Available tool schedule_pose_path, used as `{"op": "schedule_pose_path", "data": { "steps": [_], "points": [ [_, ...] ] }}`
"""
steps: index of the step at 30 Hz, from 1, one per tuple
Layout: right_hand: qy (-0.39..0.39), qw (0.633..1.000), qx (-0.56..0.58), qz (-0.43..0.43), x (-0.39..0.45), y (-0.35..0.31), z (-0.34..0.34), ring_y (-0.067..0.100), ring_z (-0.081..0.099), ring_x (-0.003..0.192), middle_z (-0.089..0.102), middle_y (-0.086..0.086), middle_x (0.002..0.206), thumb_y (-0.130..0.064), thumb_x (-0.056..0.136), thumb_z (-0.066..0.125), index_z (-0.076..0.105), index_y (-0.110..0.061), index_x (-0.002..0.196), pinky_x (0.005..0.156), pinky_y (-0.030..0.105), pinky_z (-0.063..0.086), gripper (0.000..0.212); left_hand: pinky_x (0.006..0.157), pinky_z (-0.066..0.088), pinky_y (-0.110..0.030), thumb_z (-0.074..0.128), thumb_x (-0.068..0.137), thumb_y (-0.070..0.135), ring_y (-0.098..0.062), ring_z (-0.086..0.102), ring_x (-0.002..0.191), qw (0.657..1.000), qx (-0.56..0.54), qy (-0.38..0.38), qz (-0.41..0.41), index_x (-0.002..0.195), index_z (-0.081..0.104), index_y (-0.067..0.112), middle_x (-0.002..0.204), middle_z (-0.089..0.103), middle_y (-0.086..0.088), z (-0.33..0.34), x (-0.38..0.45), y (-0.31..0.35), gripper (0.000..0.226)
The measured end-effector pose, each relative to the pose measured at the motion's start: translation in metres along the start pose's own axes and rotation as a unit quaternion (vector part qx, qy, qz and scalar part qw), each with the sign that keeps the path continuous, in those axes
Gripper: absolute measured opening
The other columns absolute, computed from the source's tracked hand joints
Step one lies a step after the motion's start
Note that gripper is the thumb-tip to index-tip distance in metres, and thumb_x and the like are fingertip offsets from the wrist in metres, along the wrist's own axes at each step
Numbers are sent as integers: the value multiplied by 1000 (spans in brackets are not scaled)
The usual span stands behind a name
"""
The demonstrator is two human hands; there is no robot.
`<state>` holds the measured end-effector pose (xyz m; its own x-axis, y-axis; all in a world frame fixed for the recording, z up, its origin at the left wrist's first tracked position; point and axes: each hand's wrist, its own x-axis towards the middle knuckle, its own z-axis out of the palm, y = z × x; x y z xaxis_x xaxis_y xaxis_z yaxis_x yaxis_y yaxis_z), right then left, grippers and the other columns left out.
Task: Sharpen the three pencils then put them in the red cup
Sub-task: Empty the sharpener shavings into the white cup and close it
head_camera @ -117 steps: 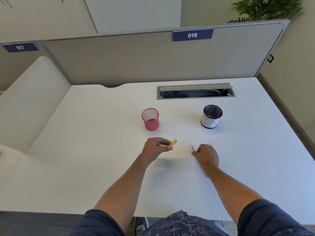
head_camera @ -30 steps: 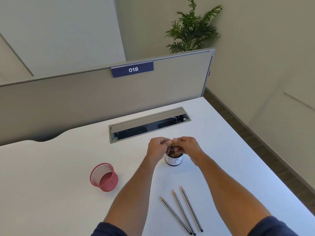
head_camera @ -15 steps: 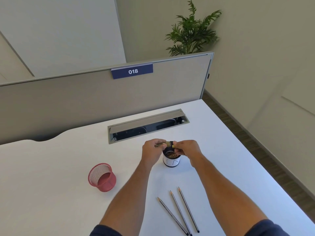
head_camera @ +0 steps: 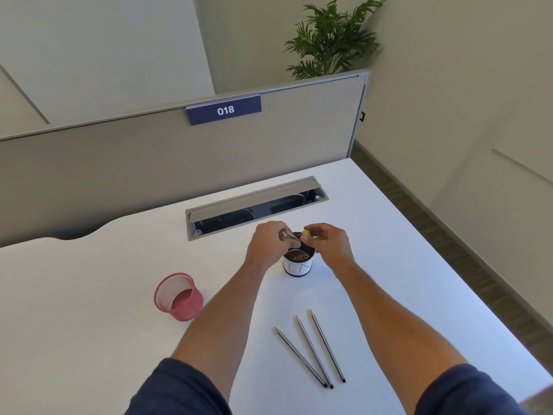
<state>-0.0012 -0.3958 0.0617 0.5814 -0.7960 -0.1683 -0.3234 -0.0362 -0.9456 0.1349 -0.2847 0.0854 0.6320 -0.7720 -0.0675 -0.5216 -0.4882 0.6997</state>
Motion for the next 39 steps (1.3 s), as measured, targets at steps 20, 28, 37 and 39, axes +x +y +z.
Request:
{"op": "schedule_pose_path", "data": {
  "steps": [20,28,37,39],
  "points": [
    [-3,998,64,4,-3,7,11,15,76,84,79,2,93,-13,85,80,77,-11,108,84,29,61,24,69,50,-31,86,77,24,-23,65,84,1000,18,-13,6,90,77,16,85,71,-2,-3,4,-3,18],
    [11,997,81,14,-3,6,12,21,77,80,79,8,93,-10,86,79,75,-7,110,81,31,62,24,78,55,-35,85,78,24,-23,65,89,1000,23,-6,5,96,77,16,92,72,-3,-4,2,-3,21],
    [10,1000,25,15,-4,8,14,14,77,81,79,1,91,-15,85,80,77,-12,108,80,27,62,24,78,56,-36,85,78,20,-24,66,87,1000,11,0,0,95,78,15,91,73,-4,-1,2,-4,19],
    [25,999,35,13,-5,6,13,16,77,82,79,3,93,-15,86,79,76,-12,110,81,29,62,24,80,57,-36,85,78,20,-23,66,88,1000,8,1,-3,97,78,14,93,74,-5,-1,2,-4,21]
  ]
}}
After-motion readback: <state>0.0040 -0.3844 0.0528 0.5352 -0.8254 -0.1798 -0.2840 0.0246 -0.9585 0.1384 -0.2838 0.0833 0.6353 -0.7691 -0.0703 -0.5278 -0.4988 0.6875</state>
